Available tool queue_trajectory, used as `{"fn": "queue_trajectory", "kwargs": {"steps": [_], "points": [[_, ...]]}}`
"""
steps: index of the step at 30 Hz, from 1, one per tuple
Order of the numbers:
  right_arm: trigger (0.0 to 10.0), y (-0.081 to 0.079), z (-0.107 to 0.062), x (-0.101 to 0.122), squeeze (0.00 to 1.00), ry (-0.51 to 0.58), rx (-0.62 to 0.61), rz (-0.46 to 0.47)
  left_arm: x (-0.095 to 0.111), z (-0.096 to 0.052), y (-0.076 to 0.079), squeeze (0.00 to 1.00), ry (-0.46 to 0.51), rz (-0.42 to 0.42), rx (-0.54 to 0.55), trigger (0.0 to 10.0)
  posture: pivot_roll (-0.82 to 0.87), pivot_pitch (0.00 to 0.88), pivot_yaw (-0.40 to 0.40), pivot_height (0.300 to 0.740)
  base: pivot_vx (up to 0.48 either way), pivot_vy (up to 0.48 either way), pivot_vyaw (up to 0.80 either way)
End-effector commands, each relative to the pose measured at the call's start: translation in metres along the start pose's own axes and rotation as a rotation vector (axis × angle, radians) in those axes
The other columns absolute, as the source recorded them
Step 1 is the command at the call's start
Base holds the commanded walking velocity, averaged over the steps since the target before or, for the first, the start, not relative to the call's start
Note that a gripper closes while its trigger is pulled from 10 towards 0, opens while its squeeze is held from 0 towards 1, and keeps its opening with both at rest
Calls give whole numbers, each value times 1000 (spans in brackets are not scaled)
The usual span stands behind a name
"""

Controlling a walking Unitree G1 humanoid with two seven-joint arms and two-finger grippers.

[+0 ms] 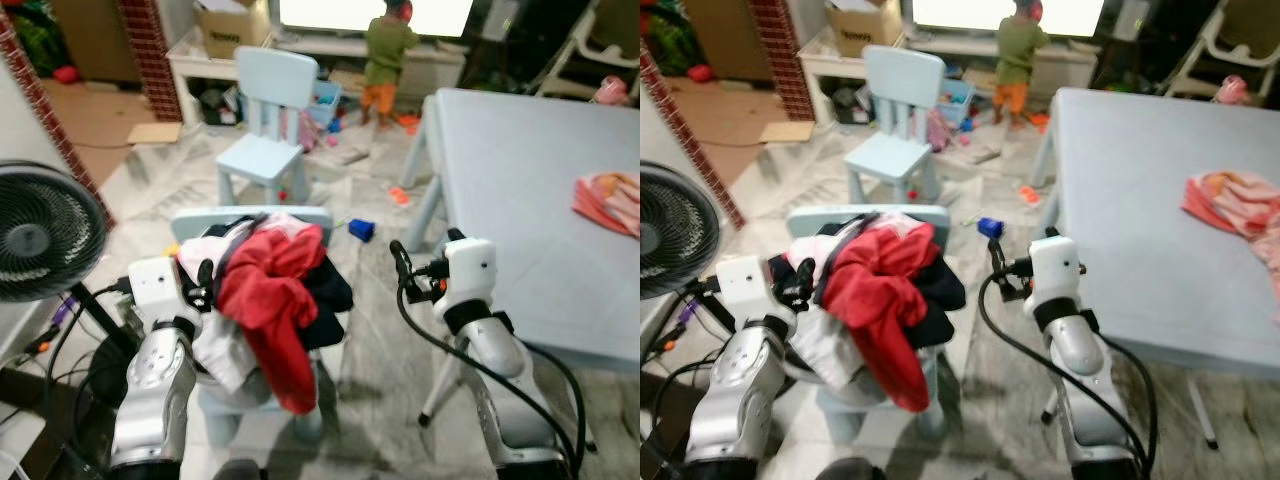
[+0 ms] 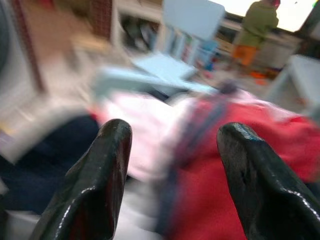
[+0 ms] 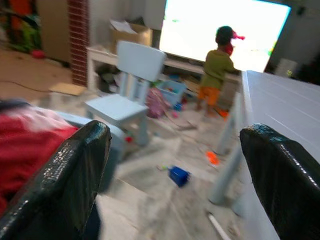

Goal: Hang hanger

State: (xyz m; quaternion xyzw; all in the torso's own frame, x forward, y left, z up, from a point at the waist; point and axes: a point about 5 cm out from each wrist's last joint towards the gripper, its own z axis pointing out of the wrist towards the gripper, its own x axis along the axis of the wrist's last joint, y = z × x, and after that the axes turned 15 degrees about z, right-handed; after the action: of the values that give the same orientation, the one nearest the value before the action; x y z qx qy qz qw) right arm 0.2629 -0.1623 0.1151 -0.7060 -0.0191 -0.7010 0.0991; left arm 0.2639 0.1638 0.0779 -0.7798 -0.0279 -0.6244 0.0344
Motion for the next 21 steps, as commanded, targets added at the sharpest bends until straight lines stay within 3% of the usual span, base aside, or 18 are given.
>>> {"fn": "queue_trajectory", "kwargs": {"steps": [1,6,11,19,21], "points": [[10000,-1,1,1,0,-2,10,2,-8,-1,-1,0,-51,-33,4,10000,36,5,-58,740,0,0,0],[10000,1,1,6,0,-7,26,-29,-18,2,-2,0,-168,-180,24,10000,11,20,-75,740,0,0,0],[10000,6,-1,9,0,-12,34,-46,-16,1,-12,0,-179,-192,78,10000,8,25,-79,740,0,0,0],[10000,-4,3,7,0,-16,66,-50,-19,0,-14,0,-220,-189,53,10000,26,36,-84,740,0,0,791],[10000,-5,3,6,0,-17,68,-46,-24,0,-10,0,-270,-182,15,10000,26,38,-84,740,0,0,300]]}}
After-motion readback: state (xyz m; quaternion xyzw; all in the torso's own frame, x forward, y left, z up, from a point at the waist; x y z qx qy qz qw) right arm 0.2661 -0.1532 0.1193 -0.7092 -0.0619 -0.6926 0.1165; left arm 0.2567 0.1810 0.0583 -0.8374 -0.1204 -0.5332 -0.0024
